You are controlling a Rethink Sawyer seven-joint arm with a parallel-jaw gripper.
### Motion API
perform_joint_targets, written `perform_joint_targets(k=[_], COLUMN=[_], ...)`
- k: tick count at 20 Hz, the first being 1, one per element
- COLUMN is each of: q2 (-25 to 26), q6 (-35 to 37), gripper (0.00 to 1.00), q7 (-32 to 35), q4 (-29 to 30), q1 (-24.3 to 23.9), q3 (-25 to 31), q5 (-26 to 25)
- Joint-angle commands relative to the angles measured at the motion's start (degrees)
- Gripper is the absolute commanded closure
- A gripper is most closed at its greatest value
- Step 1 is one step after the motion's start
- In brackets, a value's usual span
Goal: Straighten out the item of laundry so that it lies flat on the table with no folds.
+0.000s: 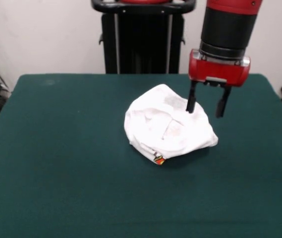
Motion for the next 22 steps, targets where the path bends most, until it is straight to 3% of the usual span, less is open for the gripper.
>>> perform_joint_targets(k=[1,9,13,22], q2=[9.4,14.6,18.4,21.9], q6=[-4.9,-13.3,-10.5,-7.8], gripper=[0.0,0.0,0.0,0.0], q7=[11.5,14.0,14.3,18.7], q4=[0.1,1.9,1.1,0.7], q1=[2.1,5.7,8.7,13.1], q3=[1.0,-1.5,-4.0,-7.1], q5=[-2.1,-1.1,0.7,6.0])
